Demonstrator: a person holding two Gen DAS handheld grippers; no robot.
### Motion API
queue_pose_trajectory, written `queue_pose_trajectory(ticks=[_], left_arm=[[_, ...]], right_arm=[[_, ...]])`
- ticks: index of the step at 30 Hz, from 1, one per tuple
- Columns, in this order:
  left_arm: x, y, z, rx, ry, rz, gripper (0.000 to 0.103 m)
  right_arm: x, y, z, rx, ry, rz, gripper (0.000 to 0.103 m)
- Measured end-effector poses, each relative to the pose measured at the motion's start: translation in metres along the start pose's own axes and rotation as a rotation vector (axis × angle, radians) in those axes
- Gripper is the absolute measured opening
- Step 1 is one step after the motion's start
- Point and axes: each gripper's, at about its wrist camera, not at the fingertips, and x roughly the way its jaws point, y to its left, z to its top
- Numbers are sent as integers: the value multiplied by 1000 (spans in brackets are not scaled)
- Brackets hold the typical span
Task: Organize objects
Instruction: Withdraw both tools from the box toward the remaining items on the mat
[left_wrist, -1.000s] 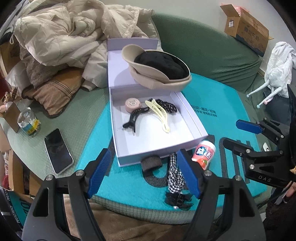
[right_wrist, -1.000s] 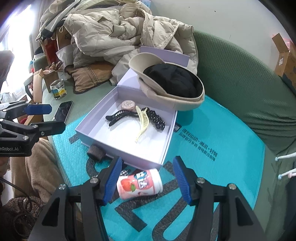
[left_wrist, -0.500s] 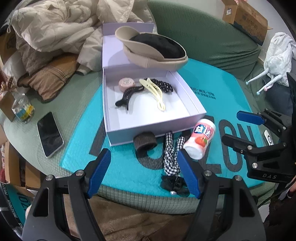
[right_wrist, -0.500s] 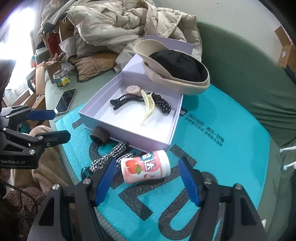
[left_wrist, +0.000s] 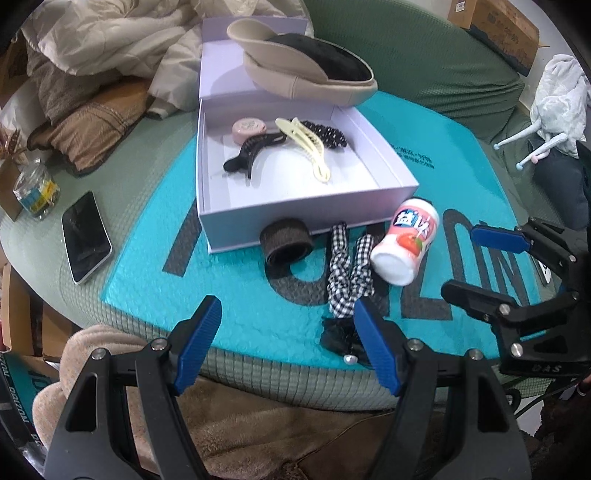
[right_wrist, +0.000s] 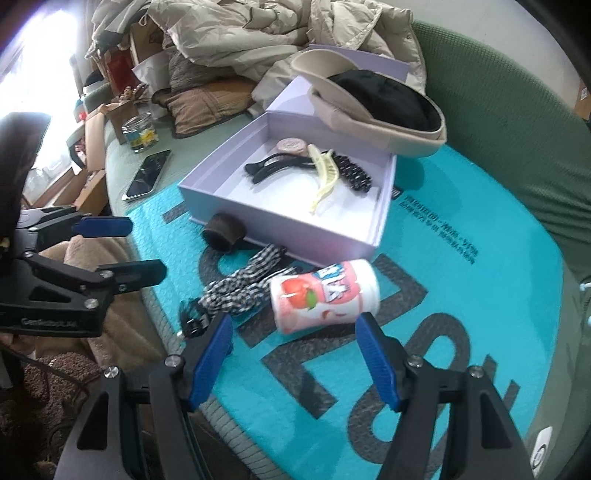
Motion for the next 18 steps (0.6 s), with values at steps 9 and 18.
queue_pose_trajectory(ticks=[9, 18], left_arm=[[15, 13, -13, -61, 28, -23, 73], [31, 25, -20, -117, 58, -14, 73]], right_arm=[[14, 16, -9, -34, 28, 134, 70], [39, 38, -11, -91, 75, 263, 70]])
